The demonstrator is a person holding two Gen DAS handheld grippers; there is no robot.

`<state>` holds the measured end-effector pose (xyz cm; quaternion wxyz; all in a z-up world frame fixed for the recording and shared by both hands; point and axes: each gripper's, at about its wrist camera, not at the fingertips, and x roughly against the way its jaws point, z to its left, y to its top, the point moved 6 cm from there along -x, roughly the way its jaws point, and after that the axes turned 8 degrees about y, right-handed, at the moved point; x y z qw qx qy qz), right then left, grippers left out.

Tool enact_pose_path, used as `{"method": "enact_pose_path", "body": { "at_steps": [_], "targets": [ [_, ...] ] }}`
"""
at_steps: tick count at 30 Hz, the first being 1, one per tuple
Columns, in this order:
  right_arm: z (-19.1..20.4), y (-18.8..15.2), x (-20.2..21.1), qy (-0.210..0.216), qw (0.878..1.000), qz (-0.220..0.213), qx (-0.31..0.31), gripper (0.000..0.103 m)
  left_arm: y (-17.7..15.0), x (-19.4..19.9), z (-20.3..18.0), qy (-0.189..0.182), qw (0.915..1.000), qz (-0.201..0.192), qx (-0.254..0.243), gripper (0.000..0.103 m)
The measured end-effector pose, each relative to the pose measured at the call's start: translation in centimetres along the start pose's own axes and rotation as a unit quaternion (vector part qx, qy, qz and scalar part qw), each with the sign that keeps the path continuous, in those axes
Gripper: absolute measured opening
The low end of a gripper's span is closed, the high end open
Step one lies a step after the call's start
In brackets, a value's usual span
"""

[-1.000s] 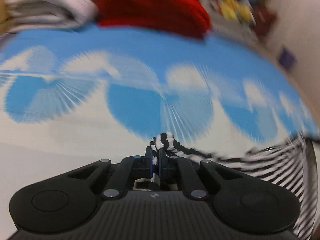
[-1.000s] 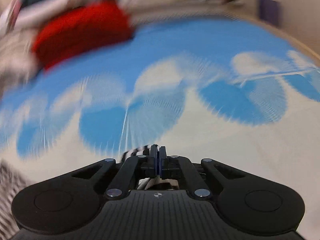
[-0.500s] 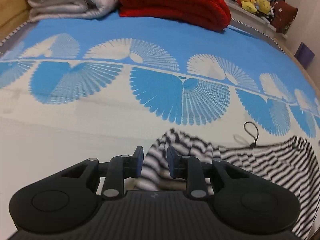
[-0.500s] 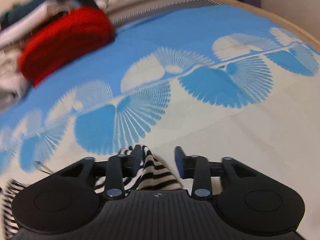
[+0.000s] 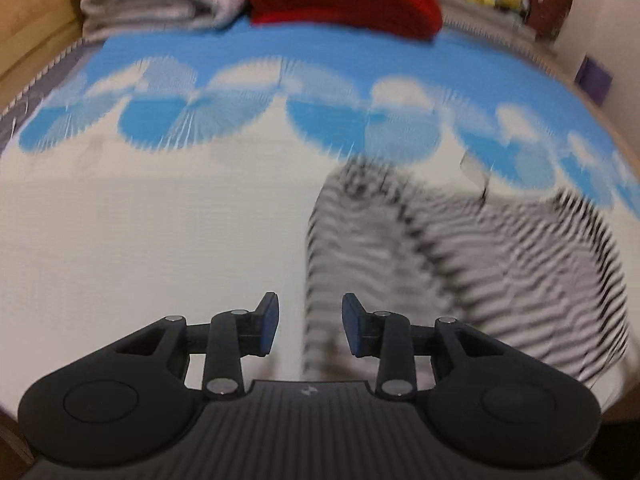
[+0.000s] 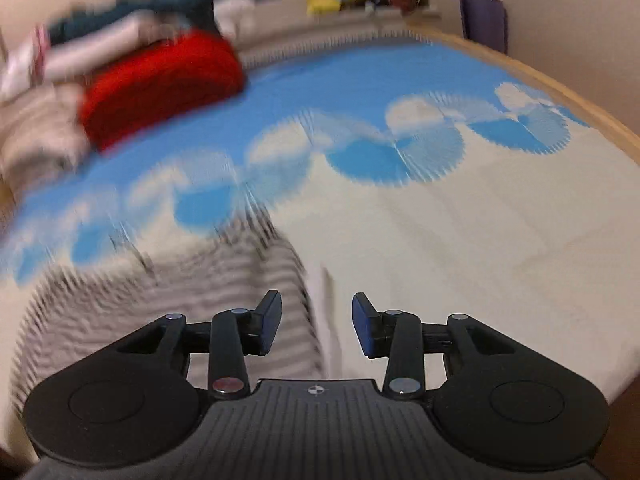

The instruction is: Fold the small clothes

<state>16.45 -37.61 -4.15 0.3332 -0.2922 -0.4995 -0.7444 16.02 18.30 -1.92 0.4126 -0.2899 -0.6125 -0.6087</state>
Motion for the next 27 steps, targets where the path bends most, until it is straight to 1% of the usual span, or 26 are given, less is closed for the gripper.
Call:
{"method": "enact_pose_path", "body": {
  "at_steps": [1,2,3,5,7,9,11,12,13,17,20,24,25,27],
  "targets": [
    [-0.3,0.2,0.8,-0.008,1.0,-0.02,0.003,0.034,-0.7,-0.5,0.4,0.005,0.9999,0.016,0.002,0.039],
    [-0.7,0.2,1.2,-0.01,0.999,-0.03,0.005,0.033,-1.1,-0.7,0.7,0.006,0.9997,0.023,0.0,0.039],
    [-1.1,0.0,1.3,-0.012,1.0,-0.027,0.001,0.033,-1.3,-0.8,0.9,0.006,0.9997,0.023,-0.007,0.039],
    [-2.0,-0.7,0.9,-0.005,1.0,-0.004,-0.02,0.033,-1.9,-0.9,1.2,0.013,0.9995,0.024,-0.018,0.039],
    [-2.2,-1.3,0.3,0.005,0.999,0.016,-0.031,0.033,-2.1,-0.9,1.7,0.021,0.9994,0.022,-0.013,0.039],
    [-1.9,-1.8,0.0,0.0,1.0,0.024,-0.019,0.033,-2.1,-0.4,1.9,0.011,0.9998,0.016,-0.001,0.039],
    [-1.3,-2.2,-0.5,0.005,0.999,0.036,-0.012,0.033,-1.9,-0.1,1.7,0.001,0.9999,0.012,0.007,0.039],
    [-1.0,-2.3,-0.8,0.008,0.999,0.043,-0.008,0.033,-1.8,-0.1,1.5,-0.003,0.9999,0.013,0.009,0.04],
    [-0.8,-2.4,-1.1,0.01,0.999,0.048,-0.004,0.033,-1.8,-0.2,1.4,-0.007,0.9998,0.014,0.011,0.043],
    [0.3,-3.1,-2.1,0.017,0.997,0.077,0.014,0.035,-1.7,-0.7,0.7,-0.025,0.9994,0.024,0.008,0.048],
    [0.4,-3.6,-2.8,0.023,0.995,0.098,0.016,0.038,-1.9,-1.4,0.4,-0.046,0.9979,0.044,0.009,0.051],
    [0.7,-4.6,-4.0,0.034,0.99,0.135,0.016,0.042,-2.5,-2.6,0.0,-0.079,0.993,0.083,0.03,0.066],
    [0.9,-4.9,-4.3,0.037,0.989,0.144,0.018,0.042,-2.6,-2.9,-0.1,-0.081,0.9921,0.09,0.031,0.068],
    [1.3,-5.4,-4.9,0.043,0.986,0.162,0.025,0.048,-2.8,-3.4,-0.5,-0.091,0.9899,0.104,0.03,0.069]
  ]
}}
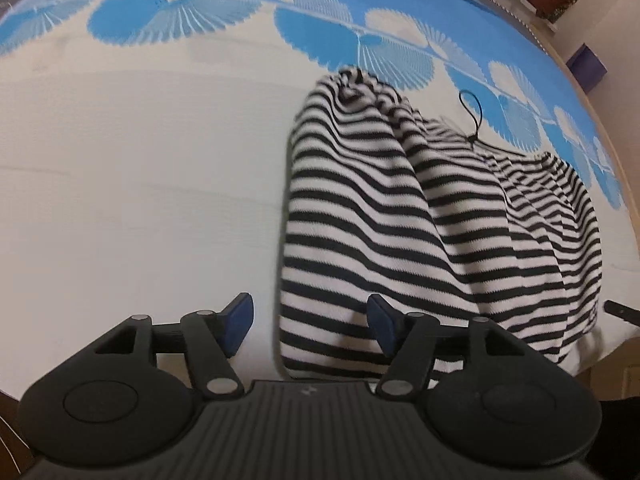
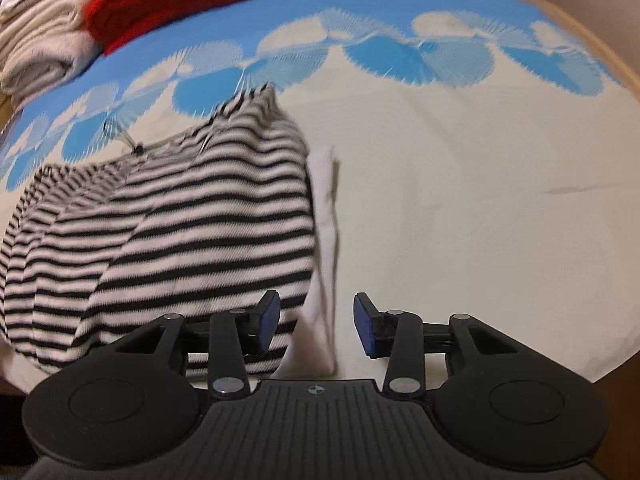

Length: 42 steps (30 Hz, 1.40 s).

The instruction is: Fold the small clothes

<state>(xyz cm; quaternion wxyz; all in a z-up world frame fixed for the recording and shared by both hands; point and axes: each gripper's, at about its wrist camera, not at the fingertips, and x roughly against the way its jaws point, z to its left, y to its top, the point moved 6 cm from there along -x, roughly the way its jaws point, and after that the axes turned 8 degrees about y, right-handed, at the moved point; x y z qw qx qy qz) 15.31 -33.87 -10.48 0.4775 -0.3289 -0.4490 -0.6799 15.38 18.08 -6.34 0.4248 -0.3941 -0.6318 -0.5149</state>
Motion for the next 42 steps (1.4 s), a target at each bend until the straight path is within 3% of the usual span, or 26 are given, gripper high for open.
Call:
{"method": "enact_pose_path", "body": {
  "at_steps": [2,7,9,11,12,13,14,19,20,21,23,25,26,29,31,35,39,40,42],
  "targets": [
    [0.4,-0.5,-1.0,-0.002,1.0,0.024,0.013,0.053,-0.2,-0.6,-0.2,-0.002,0.9999,0.012,-0.003,0.07],
    [1.4,-1.2,-2.9,-0.011,0.997,0.064,0.046,0.051,-0.5,-1.8,-0.4,0.0,0.9994,0.033,-0.011,0.069],
    [1.9,-1.2,-3.0,-0.004,0.996,0.064,0.06,0.042,-0.6,-2.1,-0.8,0.0,0.9991,0.036,-0.022,0.069],
    [2.5,-1.0,-2.6,0.007,0.996,0.053,0.069,0.019,-0.7,-2.4,-1.2,-0.003,0.9986,0.041,-0.034,0.065],
    [2.5,-0.8,-2.3,0.008,0.996,0.044,0.073,0.014,-0.7,-2.5,-1.4,-0.006,0.9984,0.04,-0.04,0.047],
    [2.5,-0.7,-1.9,0.01,0.997,0.034,0.073,0.01,-0.6,-2.4,-1.6,-0.012,0.9983,0.038,-0.043,0.019],
    [2.3,-0.5,-1.4,0.015,0.997,0.021,0.066,0.007,-0.5,-2.2,-1.6,-0.019,0.9983,0.033,-0.044,0.009],
    [-1.6,2.1,3.6,0.02,0.994,-0.102,-0.033,0.004,1.2,2.4,-0.3,-0.033,0.9956,-0.084,-0.026,0.007],
    [-2.0,2.1,4.1,-0.006,0.993,-0.113,-0.026,0.004,1.0,2.5,-0.1,-0.028,0.9955,-0.086,-0.029,0.007],
    [-2.2,1.7,4.2,-0.028,0.994,-0.109,-0.015,0.004,0.6,1.9,0.2,-0.017,0.9971,-0.068,-0.031,0.0],
    [-2.4,0.7,2.6,-0.042,0.997,-0.06,-0.007,0.004,-0.5,-0.4,0.6,0.031,0.9983,-0.01,-0.048,0.001],
    [-2.5,-0.6,0.7,-0.059,0.998,-0.003,0.001,0.004,-1.4,-1.9,0.2,0.037,0.9964,0.028,-0.071,0.002],
    [-2.5,-1.1,0.0,-0.065,0.998,0.021,0.007,0.004,-1.5,-1.8,-0.3,0.041,0.9951,0.022,-0.087,0.002],
    [-2.2,-1.3,-0.5,-0.071,0.997,0.033,0.016,0.004,-0.9,-1.0,-0.8,0.041,0.9947,-0.004,-0.094,0.003],
    [-2.5,-1.0,-0.3,-0.078,0.997,0.027,0.004,0.005,-0.7,-1.0,-0.2,0.053,0.9959,-0.009,-0.072,0.007],
    [-4.2,-0.6,0.5,-0.152,0.988,0.011,-0.029,0.005,0.7,0.0,1.5,0.071,0.9966,-0.038,-0.019,0.019],
    [-2.7,1.6,3.2,-0.07,0.993,-0.092,-0.028,0.005,1.9,1.3,0.0,0.0,0.9974,-0.069,-0.019,0.019],
    [-1.8,1.8,3.3,-0.045,0.994,-0.101,-0.014,0.008,1.8,1.3,-0.8,-0.014,0.9973,-0.065,-0.031,0.02],
    [-0.2,1.6,2.0,0.008,0.997,-0.074,0.008,0.01,1.2,0.7,-2.8,-0.042,0.9958,-0.043,-0.068,0.027]
  ]
}}
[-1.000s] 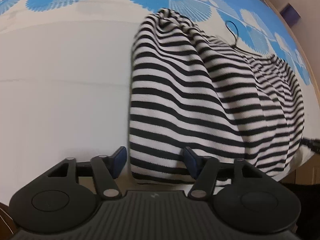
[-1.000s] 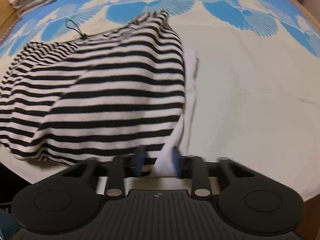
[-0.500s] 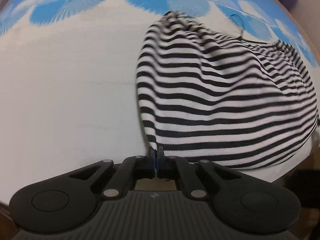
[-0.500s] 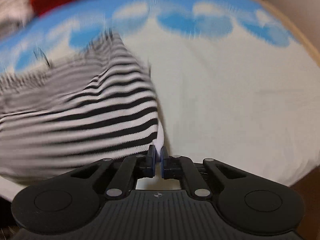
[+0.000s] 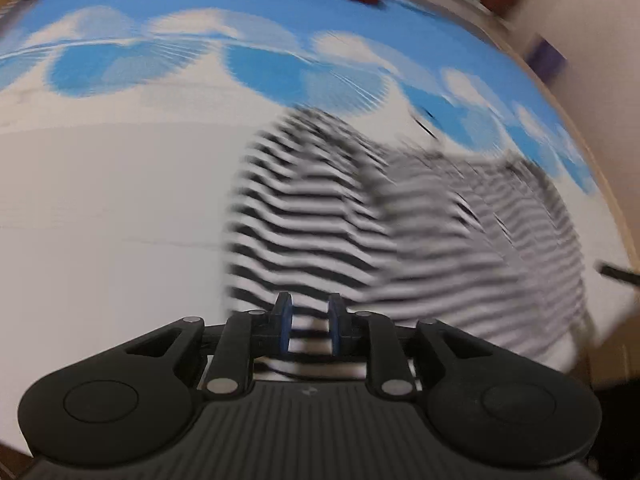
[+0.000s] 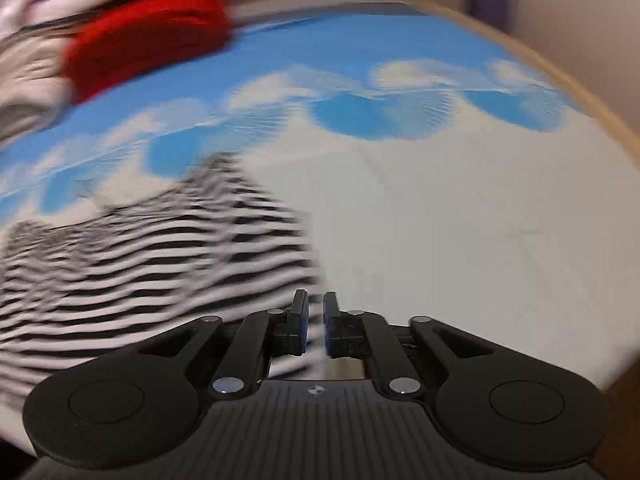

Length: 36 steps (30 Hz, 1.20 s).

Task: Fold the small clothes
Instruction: 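Fold the held edge over the bundle and open the left tool while the right tool pinches and releases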

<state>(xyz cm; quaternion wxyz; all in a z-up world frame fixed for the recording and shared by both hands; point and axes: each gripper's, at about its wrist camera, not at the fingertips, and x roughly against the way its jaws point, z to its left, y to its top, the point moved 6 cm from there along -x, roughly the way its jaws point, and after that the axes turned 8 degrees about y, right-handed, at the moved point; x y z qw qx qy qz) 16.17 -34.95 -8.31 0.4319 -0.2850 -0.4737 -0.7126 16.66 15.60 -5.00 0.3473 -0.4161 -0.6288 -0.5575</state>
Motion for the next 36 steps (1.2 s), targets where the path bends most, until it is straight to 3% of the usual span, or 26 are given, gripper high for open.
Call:
{"method": "enact_pose_path", "body": {
  "at_steps": [2,3,6,8,11,15,18,20,23,28,32,34,36],
  "targets": [
    [1.3,-1.0,-1.8,0.011,0.998,0.047,0.03,0.01,-0.8,-1.0,-1.8,-0.009,0.9987,0.032,-0.037,0.039],
    [1.6,-1.6,-2.6,0.004,0.996,0.071,0.049,0.01,-1.6,-1.9,-2.6,0.005,0.9962,0.057,-0.065,0.046],
    [1.0,-4.4,-5.5,-0.075,0.976,0.171,0.113,0.01,-2.8,-3.6,-3.2,0.051,0.9893,0.092,-0.101,0.062],
    [1.4,-4.0,-5.5,-0.082,0.975,0.166,0.127,0.011,-2.1,-3.5,-2.5,0.06,0.9913,0.089,-0.077,0.062],
    [1.4,-3.5,-5.3,-0.082,0.977,0.16,0.116,0.011,-0.3,-2.6,-1.2,0.07,0.9954,0.054,-0.037,0.061],
    [1.8,-1.3,-4.0,-0.084,0.986,0.09,0.112,0.012,2.1,-1.8,-1.1,0.073,0.9973,-0.001,-0.007,0.061],
    [1.8,0.4,-2.9,-0.076,0.992,0.034,0.094,0.019,3.7,-1.6,-3.5,0.047,0.9982,-0.037,-0.012,0.061],
    [1.8,1.5,-3.0,-0.07,0.994,0.016,0.084,0.031,4.2,-1.6,-5.3,0.021,0.9982,-0.049,-0.027,0.061],
    [2.4,1.5,-4.5,-0.045,0.995,0.038,0.081,0.035,4.6,-2.1,-8.5,-0.002,0.9969,-0.047,-0.064,0.061],
    [1.9,-1.9,-7.5,-0.099,0.974,0.157,0.127,0.035,4.9,-4.9,-11.8,0.007,0.9935,-0.026,-0.11,0.06],
    [1.6,-1.9,-7.4,-0.094,0.976,0.158,0.12,0.037,5.6,-8.5,-11.8,0.042,0.9925,0.007,-0.114,0.05],
    [1.3,-1.8,-7.5,-0.089,0.976,0.16,0.116,0.037,5.5,-10.6,-11.3,0.063,0.9908,0.032,-0.115,0.05],
    [1.2,-1.8,-7.4,-0.088,0.976,0.161,0.115,0.037,5.5,-11.4,-11.4,0.071,0.9891,0.028,-0.126,0.053]
  ]
}}
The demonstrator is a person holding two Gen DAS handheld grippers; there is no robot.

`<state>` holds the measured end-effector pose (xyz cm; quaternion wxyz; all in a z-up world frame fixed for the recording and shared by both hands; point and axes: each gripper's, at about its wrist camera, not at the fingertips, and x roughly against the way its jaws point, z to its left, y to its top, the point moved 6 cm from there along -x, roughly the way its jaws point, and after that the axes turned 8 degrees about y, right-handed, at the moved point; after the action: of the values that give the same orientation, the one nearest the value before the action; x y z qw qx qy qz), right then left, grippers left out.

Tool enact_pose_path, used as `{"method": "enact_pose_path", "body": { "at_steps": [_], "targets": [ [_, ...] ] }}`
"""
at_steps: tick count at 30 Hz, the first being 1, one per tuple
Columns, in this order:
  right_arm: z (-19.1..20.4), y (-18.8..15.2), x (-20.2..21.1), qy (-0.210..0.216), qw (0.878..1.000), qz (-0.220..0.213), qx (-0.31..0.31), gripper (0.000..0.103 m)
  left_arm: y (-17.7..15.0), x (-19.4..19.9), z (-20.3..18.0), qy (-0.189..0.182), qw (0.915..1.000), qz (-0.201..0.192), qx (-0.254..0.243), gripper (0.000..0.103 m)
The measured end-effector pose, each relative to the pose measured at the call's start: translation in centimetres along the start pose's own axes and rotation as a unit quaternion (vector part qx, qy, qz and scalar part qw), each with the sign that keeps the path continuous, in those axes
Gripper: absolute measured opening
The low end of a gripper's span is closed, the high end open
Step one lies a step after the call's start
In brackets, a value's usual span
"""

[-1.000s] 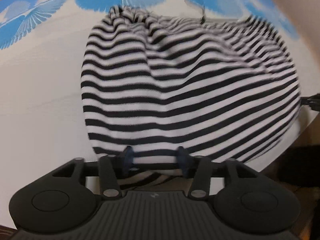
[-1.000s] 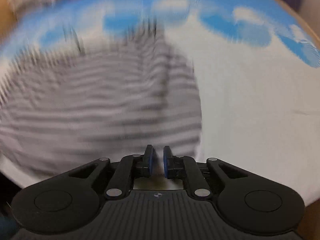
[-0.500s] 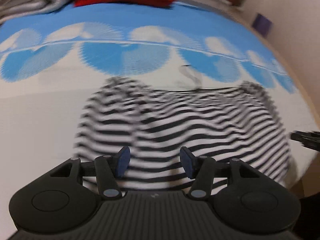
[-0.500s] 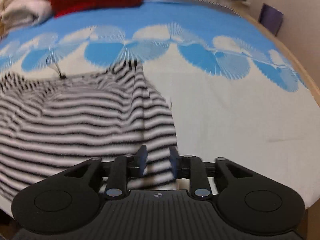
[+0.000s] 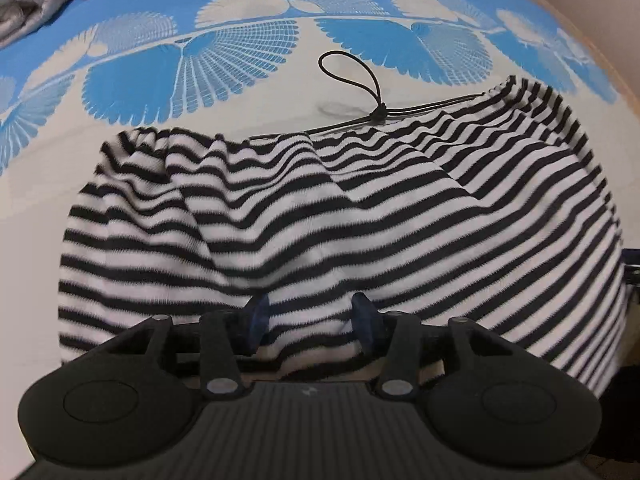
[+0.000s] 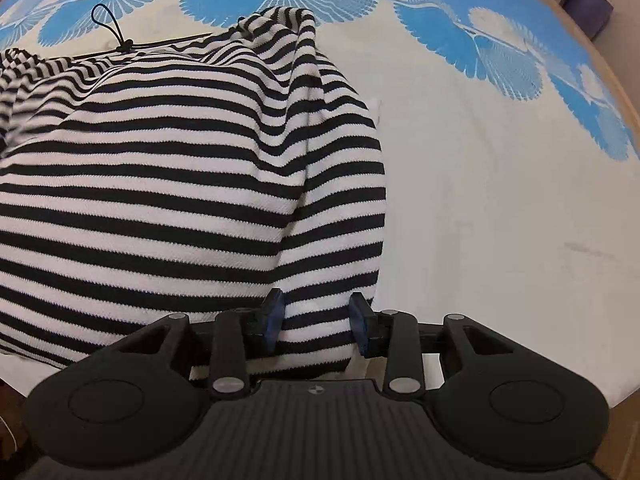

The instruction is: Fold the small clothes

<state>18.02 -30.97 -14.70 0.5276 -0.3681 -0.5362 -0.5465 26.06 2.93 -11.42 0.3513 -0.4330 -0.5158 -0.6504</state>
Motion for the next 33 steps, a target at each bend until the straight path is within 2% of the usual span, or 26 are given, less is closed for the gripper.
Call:
{"method": "enact_pose_path", "body": {
  "at_steps": [3,5,7,10,15,19,21,23,24,27,28,29,33],
  "targets": [
    [-0.2,0.1,0.1,0.002,1.0,-0.001,-0.001,0.038,0.2,-0.5,-0.1,0.008,0.9999,-0.012,-0.01,0.062],
    [0.0,0.0,0.2,0.002,1.0,-0.002,-0.001,0.041,0.3,-0.3,0.2,0.003,0.9999,-0.01,-0.004,0.063],
    [0.0,0.2,0.3,0.003,1.0,-0.006,-0.003,0.041,0.4,0.7,0.9,-0.007,0.9998,-0.012,0.015,0.063],
    [0.0,0.7,0.8,0.004,1.0,-0.019,-0.008,0.042,0.2,3.3,2.6,-0.02,0.9979,-0.039,0.048,0.064],
    [0.8,2.3,3.3,0.013,0.996,-0.088,-0.02,0.042,-2.1,7.7,5.5,-0.024,0.993,-0.082,0.081,0.064],
    [2.9,3.0,5.6,0.05,0.988,-0.147,-0.002,0.042,-5.2,10.2,7.1,-0.026,0.991,-0.085,0.1,0.063],
    [4.1,3.1,6.1,0.071,0.985,-0.156,0.017,0.042,-6.8,11.4,7.7,-0.032,0.9886,-0.086,0.119,0.063],
    [5.3,2.7,5.6,0.081,0.986,-0.141,0.04,0.042,-8.3,12.2,8.1,-0.04,0.9856,-0.086,0.14,0.062],
    [5.7,2.3,4.9,0.079,0.988,-0.12,0.052,0.042,-9.4,12.4,8.2,-0.042,0.9839,-0.082,0.154,0.059],
    [5.6,-0.2,1.3,0.036,0.996,-0.007,0.083,0.049,-12.1,12.3,8.4,-0.024,0.9821,-0.064,0.175,0.058],
    [5.4,-0.7,0.9,0.03,0.996,0.006,0.082,0.056,-12.8,12.2,8.5,-0.016,0.9818,-0.059,0.18,0.056],
    [5.0,-0.7,1.0,0.031,0.997,0.004,0.074,0.06,-13.4,12.1,8.7,-0.008,0.9811,-0.055,0.185,0.055],
    [3.5,-0.9,1.8,0.041,0.998,-0.005,0.044,0.061,-15.1,11.6,9.9,0.024,0.9734,-0.036,0.225,0.054]
  ]
}}
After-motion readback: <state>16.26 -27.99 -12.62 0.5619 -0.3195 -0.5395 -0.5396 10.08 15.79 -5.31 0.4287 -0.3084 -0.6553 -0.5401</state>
